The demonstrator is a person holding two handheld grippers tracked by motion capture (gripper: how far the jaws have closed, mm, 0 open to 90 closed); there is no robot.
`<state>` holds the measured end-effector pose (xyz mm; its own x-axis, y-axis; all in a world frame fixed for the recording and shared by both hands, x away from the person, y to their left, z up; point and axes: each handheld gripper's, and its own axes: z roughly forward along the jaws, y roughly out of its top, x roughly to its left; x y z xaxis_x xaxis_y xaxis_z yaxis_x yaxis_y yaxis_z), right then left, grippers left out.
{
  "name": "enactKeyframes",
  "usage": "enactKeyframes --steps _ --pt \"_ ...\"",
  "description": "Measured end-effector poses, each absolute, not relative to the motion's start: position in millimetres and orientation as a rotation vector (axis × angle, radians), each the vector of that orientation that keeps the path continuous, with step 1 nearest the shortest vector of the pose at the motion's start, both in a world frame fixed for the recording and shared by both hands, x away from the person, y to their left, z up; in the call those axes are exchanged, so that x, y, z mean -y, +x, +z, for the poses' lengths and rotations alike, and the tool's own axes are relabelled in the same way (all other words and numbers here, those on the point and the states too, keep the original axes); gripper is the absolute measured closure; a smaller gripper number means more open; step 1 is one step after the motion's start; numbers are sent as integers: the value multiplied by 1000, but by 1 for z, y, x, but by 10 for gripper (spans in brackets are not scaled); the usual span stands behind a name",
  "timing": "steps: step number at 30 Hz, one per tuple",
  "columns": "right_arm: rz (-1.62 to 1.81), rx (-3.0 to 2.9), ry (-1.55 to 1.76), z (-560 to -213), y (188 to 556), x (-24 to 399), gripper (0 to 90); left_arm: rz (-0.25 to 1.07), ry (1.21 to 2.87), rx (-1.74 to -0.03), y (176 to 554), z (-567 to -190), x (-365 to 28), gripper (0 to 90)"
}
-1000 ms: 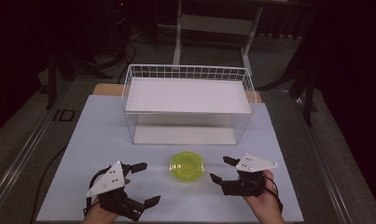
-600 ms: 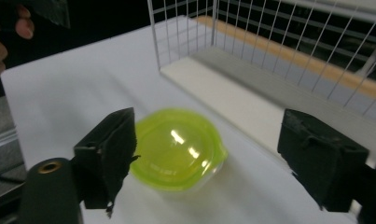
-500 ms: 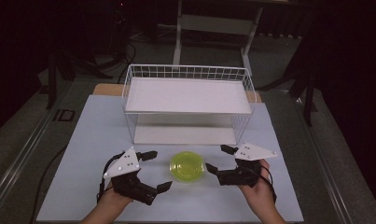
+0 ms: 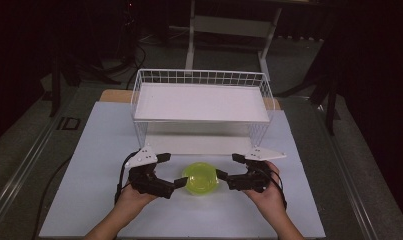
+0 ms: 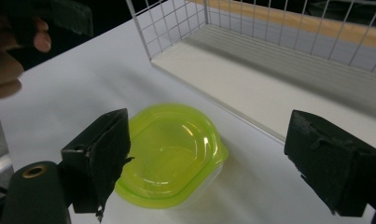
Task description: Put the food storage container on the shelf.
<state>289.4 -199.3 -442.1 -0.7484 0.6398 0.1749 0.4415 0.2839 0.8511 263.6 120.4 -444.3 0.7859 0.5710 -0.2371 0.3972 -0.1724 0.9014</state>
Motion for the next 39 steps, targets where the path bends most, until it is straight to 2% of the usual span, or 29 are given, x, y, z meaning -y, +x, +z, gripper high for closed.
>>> enactKeyframes --steps 4,9,11,14,15,19,21,24,25,29,30,33,34,35,36,37,38,39 --pt "1460 -2350 1045 -449 297 199 164 168 1806 -776 271 -453 -116 9" --pt "1461 -2374 1082 -458 303 196 229 127 1810 -839 278 -467 -112 9" --pt "1458 -2385 1106 -462 304 195 241 115 1802 -867 280 -473 -113 56" --pt "1440 -2407 1131 -467 305 193 294 110 1818 -890 282 -481 -113 66" --pt "1444 -2410 1143 -469 305 192 297 113 1816 -903 282 -483 -113 101" --pt "1448 -2430 1177 -477 306 191 386 48 1811 -948 283 -490 -112 150" --pt "1447 -2431 1178 -478 306 191 391 18 1823 -994 285 -493 -110 152" --pt "1436 -2444 1222 -487 308 193 424 -16 1831 -1058 286 -498 -109 253" --pt "1436 -2444 1222 -487 308 193 424 -21 1829 -1074 286 -500 -109 253" --pt "1394 -2470 1285 -495 309 193 422 -57 1809 -1111 287 -505 -111 389" --pt "1394 -2470 1285 -495 309 193 422 -62 1809 -1123 287 -506 -111 389" --pt "1374 -2489 1293 -498 308 192 437 -81 1828 -1132 287 -508 -109 478" --pt "1376 -2503 1310 -499 308 192 477 -98 1825 -1134 288 -508 -109 538" --pt "1376 -2503 1310 -499 308 192 477 -112 1820 -1131 288 -509 -108 538" --pt "1393 -2507 1321 -499 309 191 517 -119 1820 -1129 288 -509 -107 607" --pt "1393 -2507 1321 -499 309 191 517 -131 1813 -1131 288 -509 -107 607" --pt "1396 -2534 1321 -499 309 189 584 -137 1813 -1124 288 -509 -106 643" --pt "1396 -2534 1321 -499 309 189 584 -137 1816 -1116 288 -510 -106 643"
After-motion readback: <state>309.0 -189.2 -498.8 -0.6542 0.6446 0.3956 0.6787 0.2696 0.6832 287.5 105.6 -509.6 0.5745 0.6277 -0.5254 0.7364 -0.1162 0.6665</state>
